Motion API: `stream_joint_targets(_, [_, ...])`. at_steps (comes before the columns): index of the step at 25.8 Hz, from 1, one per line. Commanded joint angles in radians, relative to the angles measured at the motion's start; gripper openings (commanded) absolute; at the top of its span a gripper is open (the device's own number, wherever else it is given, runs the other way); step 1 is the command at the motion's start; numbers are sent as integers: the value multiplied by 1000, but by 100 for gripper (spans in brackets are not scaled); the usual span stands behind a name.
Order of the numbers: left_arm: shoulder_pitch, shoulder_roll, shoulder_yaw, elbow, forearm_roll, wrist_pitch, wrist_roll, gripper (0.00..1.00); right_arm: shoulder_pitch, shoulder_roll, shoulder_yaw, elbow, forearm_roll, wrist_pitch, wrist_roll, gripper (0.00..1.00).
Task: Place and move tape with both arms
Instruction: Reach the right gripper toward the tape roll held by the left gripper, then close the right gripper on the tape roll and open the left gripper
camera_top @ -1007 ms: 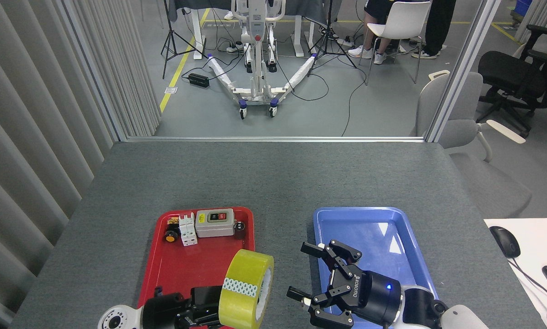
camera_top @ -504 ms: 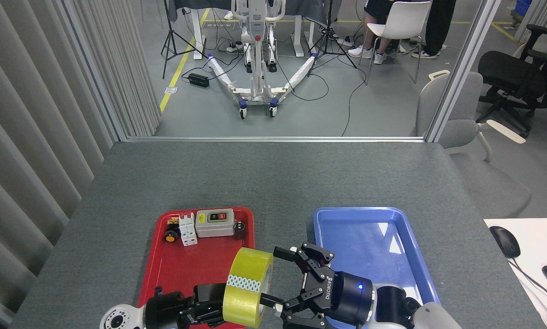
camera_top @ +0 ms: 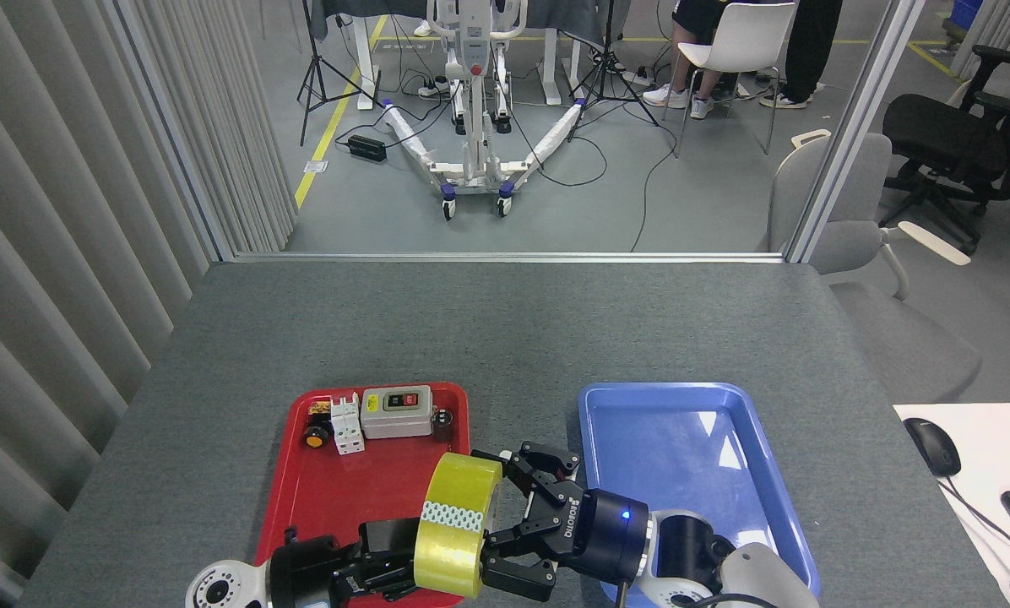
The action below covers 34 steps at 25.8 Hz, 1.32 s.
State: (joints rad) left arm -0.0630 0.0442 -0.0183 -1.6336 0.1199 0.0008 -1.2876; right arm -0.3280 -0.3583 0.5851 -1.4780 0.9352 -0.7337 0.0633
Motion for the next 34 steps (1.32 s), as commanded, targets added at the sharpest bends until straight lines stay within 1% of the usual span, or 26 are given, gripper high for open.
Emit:
stream_joint_targets(1, [0,2,0,1,-2,-2,-7,0,-11,6,7,7,1,-1,0,73])
stream_joint_targets(5, [0,3,0,6,-2,-4,-7,0,-13,7,22,10,1,0,0,57])
stream_joint_targets(6, [0,3,0,6,-2,-4,-6,0,-13,7,24,11,1,0,0,54])
stream_joint_targets(9, [0,5,0,6,-2,-4,1,0,-13,7,25,31,-1,2,0,53])
stream_joint_targets(16, [0,6,0,6,-3,-5,1,0,-16,-16,13,30,-16,-35,-8,54])
stream_joint_targets(22, [0,10,1,5,-9,-5,1,0,-20,-11,10,27,-23,-47,-11,54])
stream_joint_targets(25, [0,11,1,5,-9,-7,1,0,-36,-11,12,25,-23,-46,-10,52])
stream_joint_targets(30, [2,13,4,6,-9,-19,1,0,-39,-16,10,19,-35,-46,-10,42])
stream_joint_targets(33, [2,14,4,6,-9,-19,2,0,-39,-14,10,21,-35,-44,-5,30])
stream_joint_targets(34, [2,16,4,6,-9,-19,1,0,-37,-14,12,21,-35,-44,-4,28])
